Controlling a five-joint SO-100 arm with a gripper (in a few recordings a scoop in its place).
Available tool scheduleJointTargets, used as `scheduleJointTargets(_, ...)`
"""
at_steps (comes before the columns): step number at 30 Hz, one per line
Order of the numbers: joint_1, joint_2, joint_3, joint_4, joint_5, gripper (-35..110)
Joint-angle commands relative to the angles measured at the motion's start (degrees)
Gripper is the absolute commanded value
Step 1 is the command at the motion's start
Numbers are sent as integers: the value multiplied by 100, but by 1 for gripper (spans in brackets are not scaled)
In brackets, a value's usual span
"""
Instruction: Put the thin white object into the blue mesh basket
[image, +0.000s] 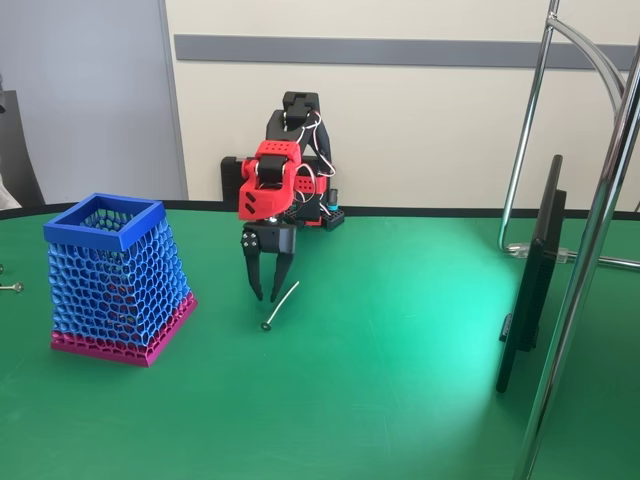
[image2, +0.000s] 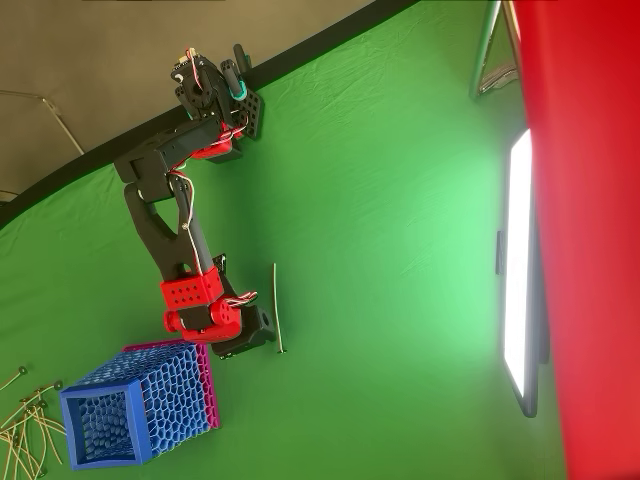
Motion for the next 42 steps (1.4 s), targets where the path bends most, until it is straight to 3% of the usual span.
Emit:
scheduleJointTargets(1, 18, 0, -88, -237, 26, 13)
scheduleJointTargets(8, -62, -105, 62, -606, 9, 14)
scheduleJointTargets(42, -193, -958, -870, -316, -123, 11)
